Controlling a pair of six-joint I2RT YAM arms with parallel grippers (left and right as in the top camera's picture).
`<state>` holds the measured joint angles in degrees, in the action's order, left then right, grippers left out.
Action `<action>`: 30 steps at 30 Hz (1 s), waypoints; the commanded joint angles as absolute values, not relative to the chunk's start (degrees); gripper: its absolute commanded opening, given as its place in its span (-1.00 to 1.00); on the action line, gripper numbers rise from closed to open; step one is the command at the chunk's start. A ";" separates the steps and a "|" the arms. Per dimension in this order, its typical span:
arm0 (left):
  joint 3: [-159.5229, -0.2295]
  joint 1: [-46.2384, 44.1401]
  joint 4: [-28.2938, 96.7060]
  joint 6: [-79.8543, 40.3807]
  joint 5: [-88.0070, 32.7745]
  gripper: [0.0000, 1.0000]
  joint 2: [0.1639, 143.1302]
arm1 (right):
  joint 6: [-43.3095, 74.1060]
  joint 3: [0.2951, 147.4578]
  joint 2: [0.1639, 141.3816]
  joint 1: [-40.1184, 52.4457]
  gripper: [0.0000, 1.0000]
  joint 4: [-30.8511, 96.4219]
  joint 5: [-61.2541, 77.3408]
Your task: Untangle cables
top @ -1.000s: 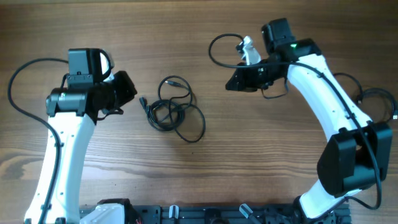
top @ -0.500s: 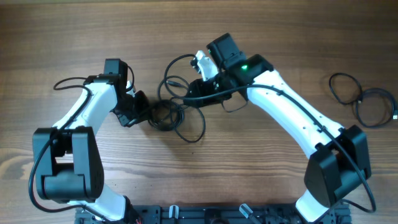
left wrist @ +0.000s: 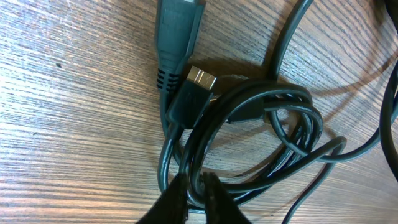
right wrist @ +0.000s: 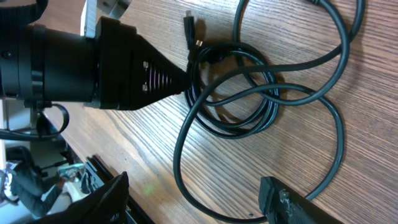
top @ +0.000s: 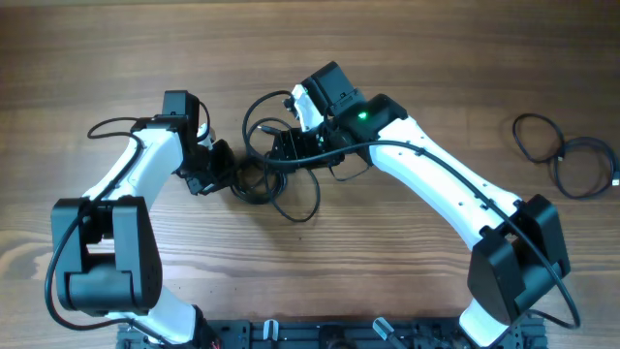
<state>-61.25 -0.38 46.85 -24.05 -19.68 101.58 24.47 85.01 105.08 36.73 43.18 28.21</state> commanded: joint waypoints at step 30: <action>-52.34 -2.90 35.53 -25.89 -14.00 -0.92 102.19 | 15.92 84.79 99.70 27.05 -0.91 47.57 19.00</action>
